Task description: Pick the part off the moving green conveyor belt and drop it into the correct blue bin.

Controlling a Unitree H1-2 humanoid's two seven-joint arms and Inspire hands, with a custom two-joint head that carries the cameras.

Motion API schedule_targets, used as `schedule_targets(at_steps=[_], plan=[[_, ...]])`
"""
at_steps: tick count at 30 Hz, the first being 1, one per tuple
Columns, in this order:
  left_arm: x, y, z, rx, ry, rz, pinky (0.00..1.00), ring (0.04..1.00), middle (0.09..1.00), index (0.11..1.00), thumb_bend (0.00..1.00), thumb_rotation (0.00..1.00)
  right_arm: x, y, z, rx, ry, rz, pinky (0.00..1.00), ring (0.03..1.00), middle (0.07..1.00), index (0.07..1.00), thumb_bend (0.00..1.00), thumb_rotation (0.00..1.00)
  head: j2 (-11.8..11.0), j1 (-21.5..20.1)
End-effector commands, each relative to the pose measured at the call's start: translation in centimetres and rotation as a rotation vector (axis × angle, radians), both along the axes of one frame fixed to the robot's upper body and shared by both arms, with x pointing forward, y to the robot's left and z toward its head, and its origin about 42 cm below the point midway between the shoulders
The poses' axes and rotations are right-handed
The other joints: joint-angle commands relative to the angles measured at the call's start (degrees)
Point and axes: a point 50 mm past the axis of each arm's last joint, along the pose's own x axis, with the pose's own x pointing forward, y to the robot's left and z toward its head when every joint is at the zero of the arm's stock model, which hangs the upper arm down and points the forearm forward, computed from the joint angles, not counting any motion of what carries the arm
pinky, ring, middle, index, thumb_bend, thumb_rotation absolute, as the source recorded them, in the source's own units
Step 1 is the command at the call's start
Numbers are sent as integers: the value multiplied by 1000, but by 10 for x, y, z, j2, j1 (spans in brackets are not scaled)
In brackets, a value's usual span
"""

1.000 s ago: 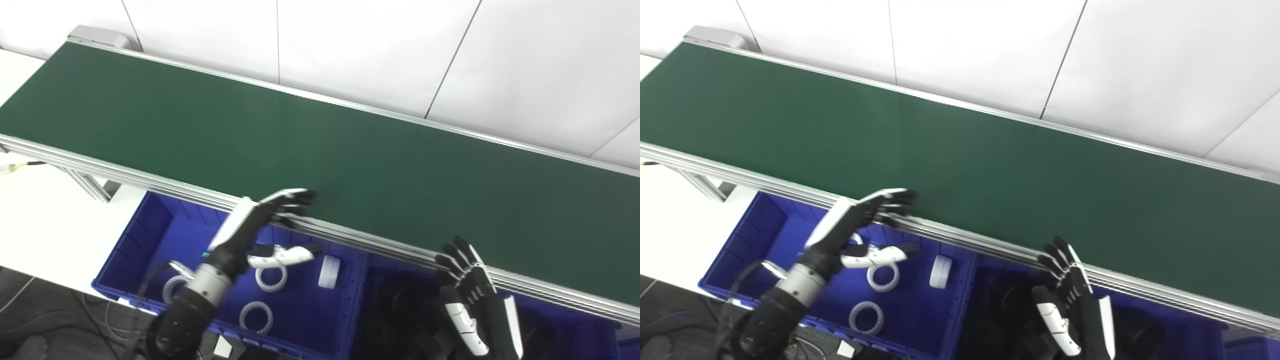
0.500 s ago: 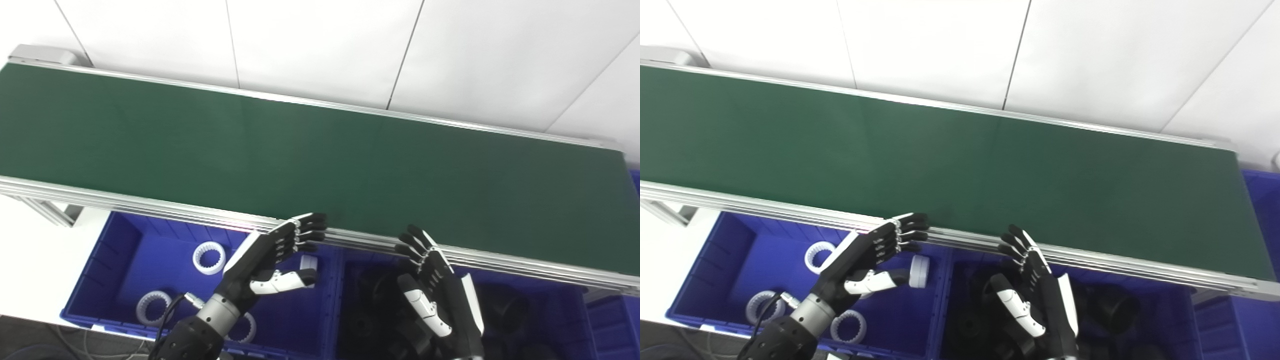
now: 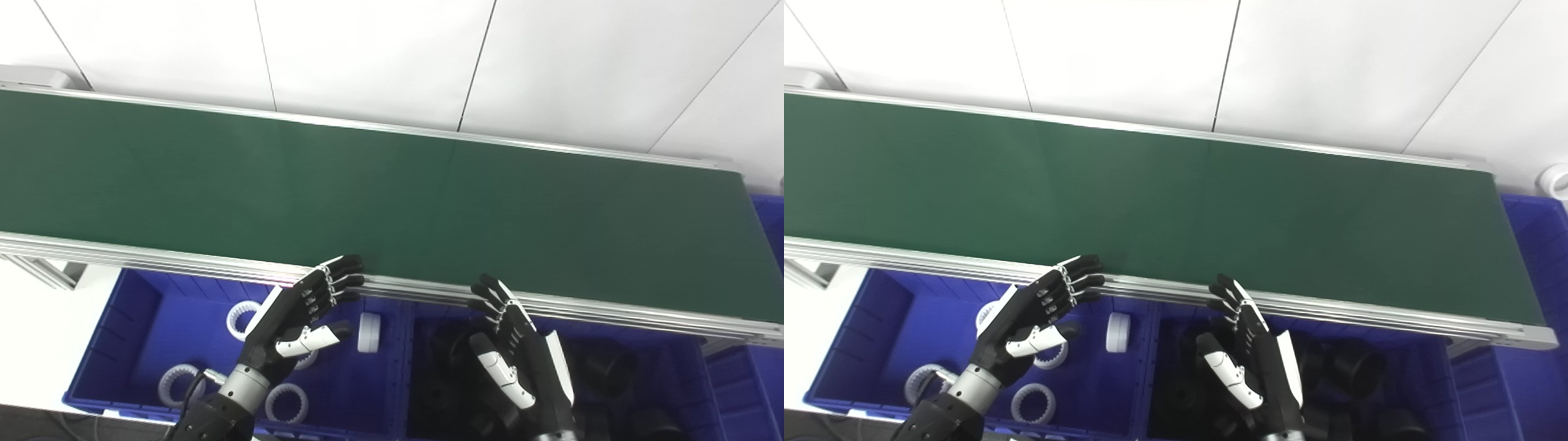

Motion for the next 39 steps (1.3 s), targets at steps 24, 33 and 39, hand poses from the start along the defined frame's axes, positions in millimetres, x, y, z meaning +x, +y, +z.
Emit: schedule_targets(at_steps=[24, 33, 39], plan=[[3, 6, 10, 55, -113, -33, 798, 854, 860, 826, 896, 407, -2, 10, 4, 44, -62, -10, 736, 815, 858, 900, 606, 723, -9, -9], [3, 6, 9, 75, -122, -40, 791, 846, 845, 811, 884, 481, -2, 11, 3, 55, -57, -14, 734, 815, 857, 902, 603, 721, -14, -9], [3, 7, 9, 106, -136, -52, 780, 843, 843, 814, 878, 501, -2, 13, 1, 62, -56, -18, 731, 814, 856, 897, 618, 724, -15, -9]])
